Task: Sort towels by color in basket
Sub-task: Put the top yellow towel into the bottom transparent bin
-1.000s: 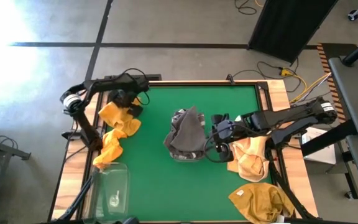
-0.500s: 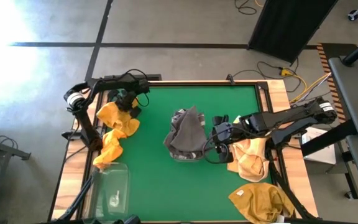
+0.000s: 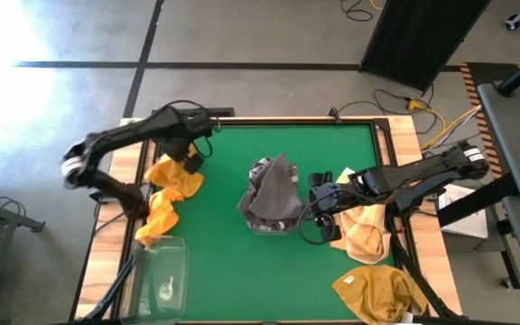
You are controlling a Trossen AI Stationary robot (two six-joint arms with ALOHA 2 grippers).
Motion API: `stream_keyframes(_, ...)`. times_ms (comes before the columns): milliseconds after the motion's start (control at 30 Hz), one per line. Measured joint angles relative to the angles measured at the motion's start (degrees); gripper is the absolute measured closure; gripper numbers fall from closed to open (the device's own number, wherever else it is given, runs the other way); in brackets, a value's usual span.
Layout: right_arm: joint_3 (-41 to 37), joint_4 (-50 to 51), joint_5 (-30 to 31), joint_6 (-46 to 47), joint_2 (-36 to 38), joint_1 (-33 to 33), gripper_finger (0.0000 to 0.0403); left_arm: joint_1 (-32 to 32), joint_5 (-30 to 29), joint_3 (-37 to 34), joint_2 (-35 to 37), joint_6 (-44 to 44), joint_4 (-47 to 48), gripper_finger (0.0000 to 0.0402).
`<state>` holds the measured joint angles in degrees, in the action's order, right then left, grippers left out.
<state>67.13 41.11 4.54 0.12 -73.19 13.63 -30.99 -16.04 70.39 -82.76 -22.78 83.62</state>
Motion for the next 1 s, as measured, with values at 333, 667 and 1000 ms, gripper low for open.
stream_keyframes(333, 0.0, -4.22, 0.11, -2.28, 0.0, 0.0, 0.0254, 26.51, 5.85, -3.42, 17.57, -2.82, -20.43, 0.0402)
stream_keyframes(667, 0.0, -4.13, 0.11, -2.23, 0.0, 0.0, 0.0238, 42.02, -3.41, -10.22, 15.54, -14.58, -22.84, 0.0401)
stream_keyframes(1000, 0.0, -4.13, 0.11, -2.23, 0.0, 0.0, 0.0232, 32.85, -5.67, -13.69, 3.86, -11.64, -28.12, 0.0306)
